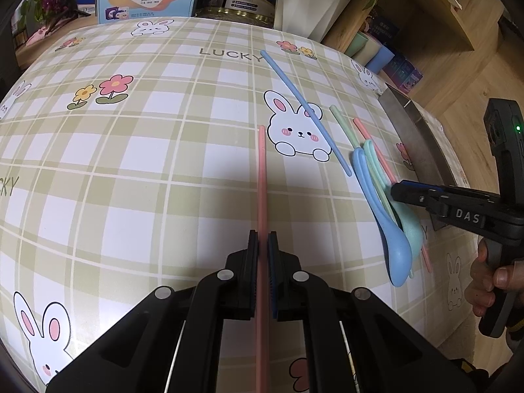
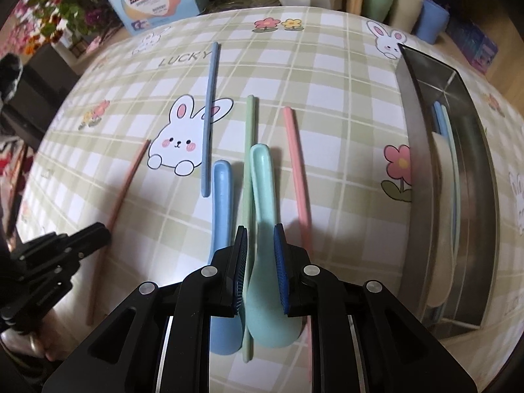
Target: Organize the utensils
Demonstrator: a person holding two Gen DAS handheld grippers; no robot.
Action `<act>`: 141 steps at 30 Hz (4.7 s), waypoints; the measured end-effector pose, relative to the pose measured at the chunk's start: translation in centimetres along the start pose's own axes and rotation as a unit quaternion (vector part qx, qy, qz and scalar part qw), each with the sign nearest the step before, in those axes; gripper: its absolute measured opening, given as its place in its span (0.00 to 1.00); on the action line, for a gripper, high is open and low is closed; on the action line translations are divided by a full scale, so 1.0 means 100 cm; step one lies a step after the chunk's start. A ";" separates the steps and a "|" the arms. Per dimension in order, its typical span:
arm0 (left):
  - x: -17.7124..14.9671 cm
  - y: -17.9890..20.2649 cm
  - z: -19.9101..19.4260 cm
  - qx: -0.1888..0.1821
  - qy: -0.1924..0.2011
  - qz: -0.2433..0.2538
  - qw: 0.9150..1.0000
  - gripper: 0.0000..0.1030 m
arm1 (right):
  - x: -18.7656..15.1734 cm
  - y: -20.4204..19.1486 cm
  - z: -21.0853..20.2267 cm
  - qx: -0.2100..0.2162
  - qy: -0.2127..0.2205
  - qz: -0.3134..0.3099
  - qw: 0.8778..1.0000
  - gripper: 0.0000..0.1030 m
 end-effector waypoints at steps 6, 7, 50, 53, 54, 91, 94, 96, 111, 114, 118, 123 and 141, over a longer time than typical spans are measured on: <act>0.000 0.000 0.000 0.003 0.001 0.001 1.000 0.07 | -0.011 0.006 0.000 -0.001 -0.015 -0.001 1.000 0.17; 0.000 0.000 0.000 0.003 0.001 0.002 1.000 0.07 | -0.012 0.005 0.001 -0.004 -0.016 -0.004 1.000 0.17; 0.001 -0.001 0.001 0.006 0.001 0.003 1.000 0.07 | -0.008 -0.003 -0.003 0.021 -0.005 0.000 1.000 0.10; 0.001 -0.001 0.000 0.006 0.001 0.003 1.000 0.07 | -0.013 -0.001 0.001 0.027 -0.011 0.007 1.000 0.10; 0.001 -0.001 0.001 0.005 0.001 0.002 1.000 0.07 | -0.014 0.000 0.000 0.030 -0.009 0.010 0.999 0.10; 0.001 -0.002 0.001 0.006 0.001 0.002 1.000 0.07 | -0.025 -0.016 -0.008 0.070 -0.013 0.006 0.997 0.06; 0.001 -0.002 0.001 0.006 0.001 0.002 1.000 0.07 | -0.028 -0.025 -0.003 0.072 -0.024 -0.008 0.997 0.06; 0.001 -0.001 0.001 0.006 0.001 0.002 1.000 0.07 | -0.027 -0.028 -0.002 0.066 -0.025 -0.017 0.997 0.07; 0.001 -0.001 0.000 0.011 0.002 0.004 1.000 0.07 | -0.007 -0.024 -0.001 0.022 0.018 -0.042 0.999 0.38; 0.001 -0.001 0.000 0.011 0.001 0.004 1.000 0.07 | -0.006 -0.024 0.005 0.013 0.015 -0.045 0.999 0.26; 0.001 -0.001 0.000 0.012 0.001 0.005 1.000 0.07 | -0.009 -0.023 0.009 0.011 0.008 -0.046 0.999 0.19; 0.001 0.001 0.001 0.021 -0.001 0.009 1.000 0.07 | -0.011 -0.019 0.007 0.014 0.015 -0.037 0.999 0.17; 0.003 0.009 0.004 0.065 -0.014 0.029 0.997 0.07 | -0.020 0.010 -0.032 0.082 0.073 0.014 0.994 0.16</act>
Point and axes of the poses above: each gripper's, at about its wrist camera, not at the fingertips, and z roughly the way its jaws point, y to its right, x to its top, the point moved 6 cm from there along z, roughly the way its jaws point, and after that the axes turned 7 degrees about -y, right-handed, at the moved point
